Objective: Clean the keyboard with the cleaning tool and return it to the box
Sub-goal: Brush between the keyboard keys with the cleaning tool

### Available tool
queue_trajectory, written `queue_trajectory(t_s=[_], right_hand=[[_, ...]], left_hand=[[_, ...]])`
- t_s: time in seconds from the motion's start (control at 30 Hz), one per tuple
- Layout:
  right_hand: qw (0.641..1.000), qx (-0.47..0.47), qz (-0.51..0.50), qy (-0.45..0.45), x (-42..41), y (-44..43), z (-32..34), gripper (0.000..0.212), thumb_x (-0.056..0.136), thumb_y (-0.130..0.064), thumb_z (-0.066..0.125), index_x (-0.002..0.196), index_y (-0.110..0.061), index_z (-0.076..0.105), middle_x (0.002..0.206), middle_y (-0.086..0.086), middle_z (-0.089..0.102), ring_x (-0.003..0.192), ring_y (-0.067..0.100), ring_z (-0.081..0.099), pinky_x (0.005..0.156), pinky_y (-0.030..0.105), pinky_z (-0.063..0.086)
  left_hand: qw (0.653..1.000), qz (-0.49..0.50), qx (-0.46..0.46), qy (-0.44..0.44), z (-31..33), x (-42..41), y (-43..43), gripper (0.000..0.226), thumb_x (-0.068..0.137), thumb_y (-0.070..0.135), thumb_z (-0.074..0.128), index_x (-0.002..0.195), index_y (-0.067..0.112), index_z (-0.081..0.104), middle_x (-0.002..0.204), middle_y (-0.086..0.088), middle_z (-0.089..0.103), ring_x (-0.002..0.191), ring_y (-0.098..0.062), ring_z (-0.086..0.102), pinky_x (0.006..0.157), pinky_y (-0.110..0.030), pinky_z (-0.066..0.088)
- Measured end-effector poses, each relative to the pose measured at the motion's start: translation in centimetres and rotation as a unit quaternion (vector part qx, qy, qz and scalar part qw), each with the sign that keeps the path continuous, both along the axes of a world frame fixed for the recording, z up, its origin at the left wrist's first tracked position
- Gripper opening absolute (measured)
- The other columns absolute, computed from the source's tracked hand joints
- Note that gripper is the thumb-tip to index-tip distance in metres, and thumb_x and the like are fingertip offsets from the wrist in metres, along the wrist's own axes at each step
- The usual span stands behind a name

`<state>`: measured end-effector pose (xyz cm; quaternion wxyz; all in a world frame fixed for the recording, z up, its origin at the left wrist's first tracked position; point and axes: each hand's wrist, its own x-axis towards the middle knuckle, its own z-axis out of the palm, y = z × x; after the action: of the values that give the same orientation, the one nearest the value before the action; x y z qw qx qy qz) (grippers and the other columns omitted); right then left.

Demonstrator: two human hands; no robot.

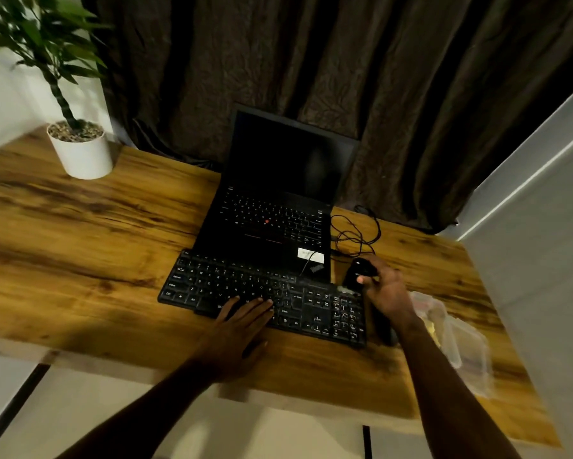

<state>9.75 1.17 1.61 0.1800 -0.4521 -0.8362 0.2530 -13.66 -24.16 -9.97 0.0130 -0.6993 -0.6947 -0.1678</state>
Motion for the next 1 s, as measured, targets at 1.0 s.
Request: queue_trajectory(t_s=[1.0], right_hand=[[0.998, -0.023, 0.033, 0.049, -1.0, -1.6, -0.2, 0.045, 0.092, -0.007, 0.062, 0.127, -0.033, 0.056, 0.116, 0.004, 0.060, 0.095, 0.014, 0.062, 0.059, 0.018, 0.056]], left_hand=[[1.000, 0.007, -0.002, -0.008, 0.2, 0.2, 0.0, 0.062, 0.098, 0.053, 0.039, 0.152, 0.023, 0.037, 0.160, 0.006, 0.032, 0.147, -0.013, 0.028, 0.119, -0.046, 0.010]])
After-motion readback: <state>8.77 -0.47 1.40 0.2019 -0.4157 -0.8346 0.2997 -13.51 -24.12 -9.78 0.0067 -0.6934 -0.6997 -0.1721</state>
